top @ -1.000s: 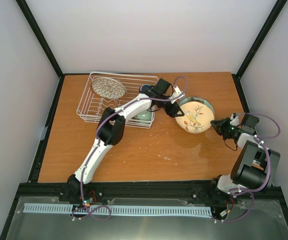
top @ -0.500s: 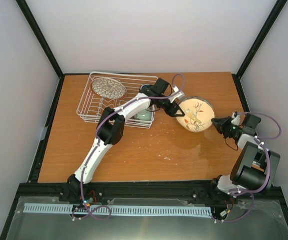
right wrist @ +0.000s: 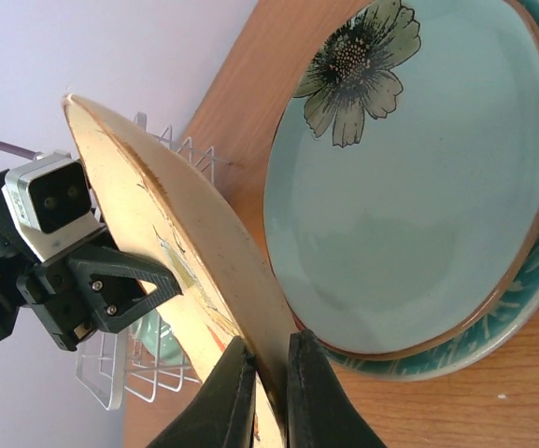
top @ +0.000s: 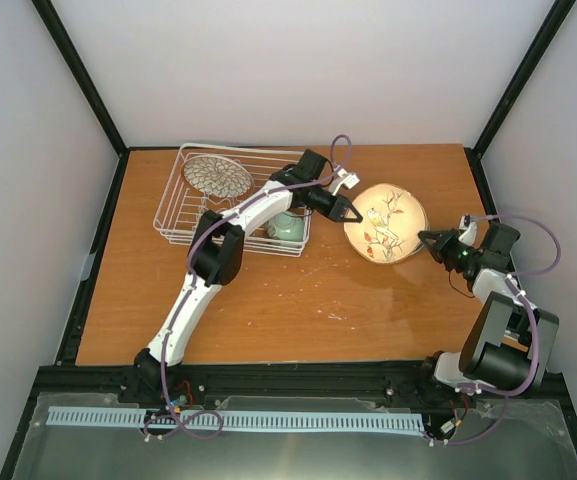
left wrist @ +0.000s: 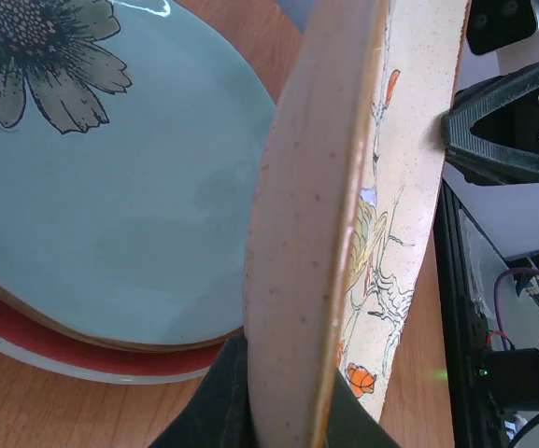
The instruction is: Load the mixed dishes into the dish rack
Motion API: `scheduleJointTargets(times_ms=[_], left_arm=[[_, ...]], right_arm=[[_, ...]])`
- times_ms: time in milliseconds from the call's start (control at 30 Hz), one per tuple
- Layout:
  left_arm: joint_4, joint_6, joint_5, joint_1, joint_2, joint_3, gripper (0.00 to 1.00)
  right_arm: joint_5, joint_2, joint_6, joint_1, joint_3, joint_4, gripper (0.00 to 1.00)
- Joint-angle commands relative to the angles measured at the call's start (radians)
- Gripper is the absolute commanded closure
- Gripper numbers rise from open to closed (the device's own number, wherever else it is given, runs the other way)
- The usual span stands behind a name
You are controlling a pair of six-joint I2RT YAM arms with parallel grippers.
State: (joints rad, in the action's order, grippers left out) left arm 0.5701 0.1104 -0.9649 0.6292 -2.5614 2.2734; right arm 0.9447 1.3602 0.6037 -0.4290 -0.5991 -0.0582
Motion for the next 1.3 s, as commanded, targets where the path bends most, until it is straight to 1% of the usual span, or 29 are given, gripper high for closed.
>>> scheduleJointTargets(times_ms=[0, 133, 300, 367, 567, 700, 833, 933, 1000, 1067, 1133, 1167, 1267], left_arm=[[-0.060, -0.087, -0.123, 0.076, 0.009, 0.027, 0.99], [-0.065, -0.086, -0.136, 0.076, 0.035, 0.025, 0.99], [-0.076, -0.090, -0.111, 0.076, 0.093, 0.014, 1.00], [-0.072, -0.096, -0.081, 0.076, 0.128, 0.015, 0.99], [-0.044, -0.147, 0.026, 0.066, 0.237, 0.013, 0.99], [-0.018, -0.216, 0.127, 0.035, 0.335, -0.015, 0.99], [-0.054, -0.266, 0.179, -0.027, 0.456, -0.092, 0.99], [-0.092, -0.325, 0.260, -0.080, 0.555, -0.176, 0.99], [-0.127, -0.358, 0.282, -0.123, 0.622, -0.242, 0.99], [-0.190, -0.384, 0.270, -0.187, 0.698, -0.328, 0.99], [-0.289, -0.400, 0.256, -0.247, 0.778, -0.427, 0.99], [-0.318, -0.421, 0.244, -0.280, 0.826, -0.483, 0.99], [-0.391, -0.465, 0.185, -0.381, 0.915, -0.586, 0.99]], right_arm=[[0.100, -0.029, 0.089, 0.028, -0.024, -0.045, 0.97], [0.098, -0.030, 0.077, 0.033, -0.025, -0.038, 0.97], [0.096, -0.026, 0.053, 0.033, -0.030, -0.021, 0.97], [0.086, -0.025, 0.037, 0.032, -0.032, -0.004, 0.97], [0.031, -0.053, -0.015, 0.032, -0.046, 0.059, 0.83], [-0.026, -0.100, -0.055, 0.032, -0.064, 0.110, 0.79], [-0.057, -0.131, -0.063, 0.026, -0.072, 0.125, 0.78], [-0.068, -0.145, -0.064, 0.019, -0.069, 0.127, 0.78], [-0.074, -0.147, -0.068, 0.012, -0.066, 0.129, 0.78], [-0.076, -0.146, -0.073, 0.009, -0.065, 0.132, 0.78], [-0.076, -0.141, -0.077, 0.007, -0.066, 0.134, 0.78], [-0.075, -0.139, -0.078, 0.006, -0.066, 0.134, 0.78], [-0.078, -0.131, -0.078, 0.006, -0.062, 0.130, 0.78]])
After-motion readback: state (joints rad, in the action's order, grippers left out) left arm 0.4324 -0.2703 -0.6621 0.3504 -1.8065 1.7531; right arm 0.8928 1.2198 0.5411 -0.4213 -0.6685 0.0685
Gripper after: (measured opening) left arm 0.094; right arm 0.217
